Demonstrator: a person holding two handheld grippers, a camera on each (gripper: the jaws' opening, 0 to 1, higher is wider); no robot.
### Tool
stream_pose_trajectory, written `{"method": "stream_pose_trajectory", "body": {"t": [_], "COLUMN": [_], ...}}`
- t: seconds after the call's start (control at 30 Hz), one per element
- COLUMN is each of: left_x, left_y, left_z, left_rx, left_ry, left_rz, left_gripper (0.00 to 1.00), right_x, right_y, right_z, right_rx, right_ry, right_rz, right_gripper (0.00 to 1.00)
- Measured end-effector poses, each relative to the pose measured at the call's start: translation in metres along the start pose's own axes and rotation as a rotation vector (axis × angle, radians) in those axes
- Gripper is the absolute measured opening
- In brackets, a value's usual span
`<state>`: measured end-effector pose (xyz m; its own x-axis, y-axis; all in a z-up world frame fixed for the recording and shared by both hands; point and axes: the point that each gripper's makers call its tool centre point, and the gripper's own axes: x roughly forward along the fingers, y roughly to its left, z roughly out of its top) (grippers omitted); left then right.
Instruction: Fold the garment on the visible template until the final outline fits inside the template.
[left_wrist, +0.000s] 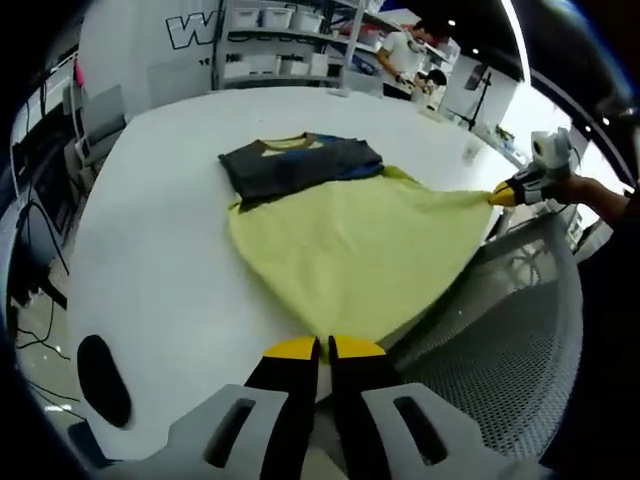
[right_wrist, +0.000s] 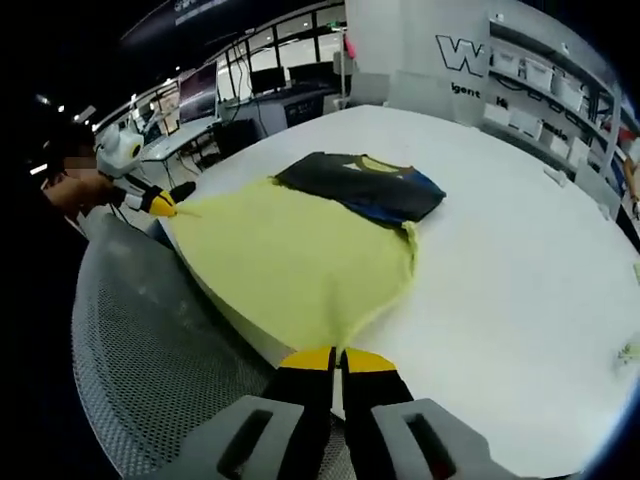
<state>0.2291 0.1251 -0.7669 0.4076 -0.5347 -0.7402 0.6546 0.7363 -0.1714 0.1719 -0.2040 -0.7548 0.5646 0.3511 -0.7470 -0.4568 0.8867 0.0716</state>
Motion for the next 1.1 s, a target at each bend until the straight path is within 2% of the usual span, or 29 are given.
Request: {"method": "stream_pose_trajectory", "body": {"t": [0.3,0.5,0.77,1.1], "left_x": [-0.016,-0.024,-0.038,-0.06], "left_y": [0.002,0.001,-0.006,-0.009], "left_z": [0.017,0.011,0.003,0.009], "left_rx": [0.039,0.025,0.016,0.033], "left_ry": [-0.024,-0.029,-0.023,-0.026], "left_rz": [0.015,0.01,0.007,0.011], "left_gripper": [0.06,0.06,0.06,0.06], "right_x": [-0.015,-0.022,-0.033,-0.046], "right_y": [0.006,0.008,0.021,0.028], "right_z": [0.014,0.013,0.007,0.019], "right_rx": [-0.035,-0.034,-0.032,-0.034], "right_ry": [-0.004,-0.01,-0.003,-0.03], "right_rz": [0.017,0.021,0.04,0.046], "right_gripper": [0.0,0.0,0.0,0.0]}}
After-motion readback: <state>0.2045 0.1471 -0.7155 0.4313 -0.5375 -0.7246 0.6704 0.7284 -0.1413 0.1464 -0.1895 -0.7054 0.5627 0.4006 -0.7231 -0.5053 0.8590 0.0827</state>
